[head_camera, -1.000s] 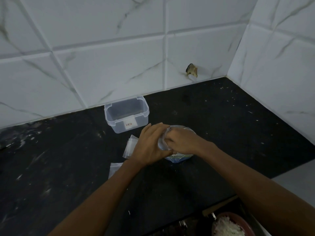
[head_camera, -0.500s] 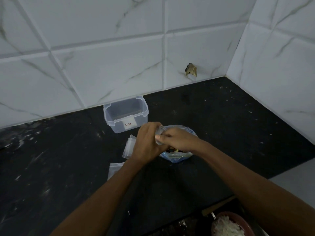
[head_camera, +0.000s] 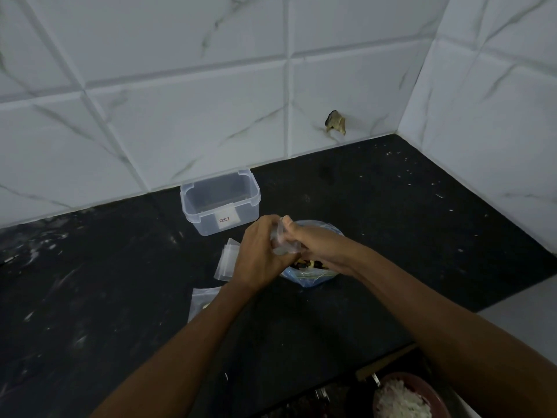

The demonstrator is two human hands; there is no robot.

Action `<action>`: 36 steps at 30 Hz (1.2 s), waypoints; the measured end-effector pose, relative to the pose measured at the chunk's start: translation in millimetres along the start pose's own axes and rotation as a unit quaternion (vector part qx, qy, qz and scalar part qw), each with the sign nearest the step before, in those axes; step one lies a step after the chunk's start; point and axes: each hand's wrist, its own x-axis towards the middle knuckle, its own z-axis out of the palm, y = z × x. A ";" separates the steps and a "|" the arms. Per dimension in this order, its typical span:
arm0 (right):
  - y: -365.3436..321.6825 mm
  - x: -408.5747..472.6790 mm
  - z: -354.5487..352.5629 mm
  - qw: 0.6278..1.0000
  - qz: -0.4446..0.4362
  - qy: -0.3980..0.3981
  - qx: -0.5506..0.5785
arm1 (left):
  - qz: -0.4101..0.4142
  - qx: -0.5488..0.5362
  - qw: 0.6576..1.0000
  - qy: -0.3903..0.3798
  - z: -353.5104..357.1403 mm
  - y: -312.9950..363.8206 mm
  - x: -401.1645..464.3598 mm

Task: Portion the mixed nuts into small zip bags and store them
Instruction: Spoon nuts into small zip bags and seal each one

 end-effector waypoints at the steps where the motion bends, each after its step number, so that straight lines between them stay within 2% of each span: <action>1: 1.2 -0.2 -0.7 1.000 -0.012 0.013 -0.020 | -0.010 -0.006 1.000 -0.001 -0.1 0.2 -0.5; 3: 4.0 -1.1 -0.7 0.989 -0.076 0.069 -0.103 | -0.029 -0.016 0.999 0.005 -0.5 -0.6 -2.3; 5: 5.9 -2.7 0.8 0.964 -0.147 0.144 -0.169 | -0.041 -0.020 0.999 0.017 -0.9 -1.8 -4.0; 7: 7.2 -2.5 4.4 0.948 -0.177 0.208 -0.160 | -0.042 -0.018 0.998 0.031 -0.2 -3.2 -3.8; 8: 6.4 -1.7 5.5 0.953 -0.164 0.221 -0.129 | -0.038 -0.017 0.999 0.033 0.2 -3.2 -3.7; 10: 2.9 1.6 5.8 0.972 -0.098 0.195 -0.086 | -0.026 -0.014 0.999 0.027 0.5 -1.1 -3.0; 12: 0.5 5.7 3.8 0.973 -0.059 0.172 -0.141 | -0.012 -0.002 1.000 0.016 0.6 4.1 -3.1; 14: -1.6 8.2 4.1 0.957 -0.064 0.195 -0.207 | 0.005 0.012 1.000 0.027 1.8 9.9 -3.1; 17: -1.3 10.6 4.2 0.944 -0.078 0.219 -0.232 | 0.017 0.020 0.998 0.055 2.1 15.2 -2.9; 20: -2.6 4.1 -4.8 0.979 -0.065 0.172 -0.090 | -0.004 0.005 0.999 0.037 -0.1 8.0 -3.3; 22: 7.6 0.6 -21.8 0.978 -0.052 0.195 -0.045 | -0.047 -0.004 0.998 0.028 -2.4 -0.3 -3.8; 23: 17.7 -0.3 -31.3 0.967 -0.048 0.229 -0.106 | -0.066 -0.006 0.997 0.028 -4.0 -3.5 -4.1; 25: 46.1 0.8 -46.3 0.905 -0.034 0.283 -0.315 | -0.095 -0.019 0.995 0.024 -7.4 -7.0 -5.8; 26: 61.0 2.3 -49.6 0.872 -0.028 0.287 -0.396 | -0.104 -0.025 0.994 0.021 -8.6 -7.7 -7.2; 28: 86.8 6.1 -49.8 0.829 -0.003 0.268 -0.491 | -0.116 -0.029 0.993 0.010 -8.8 -9.6 -9.3; 31: 96.6 12.4 -43.4 0.801 0.008 0.258 -0.541 | -0.131 -0.022 0.991 -0.025 -6.0 -11.7 -10.4; 36: 84.1 14.6 -37.9 0.783 -0.051 0.248 -0.568 | -0.148 -0.006 0.986 -0.072 1.3 -12.9 -12.7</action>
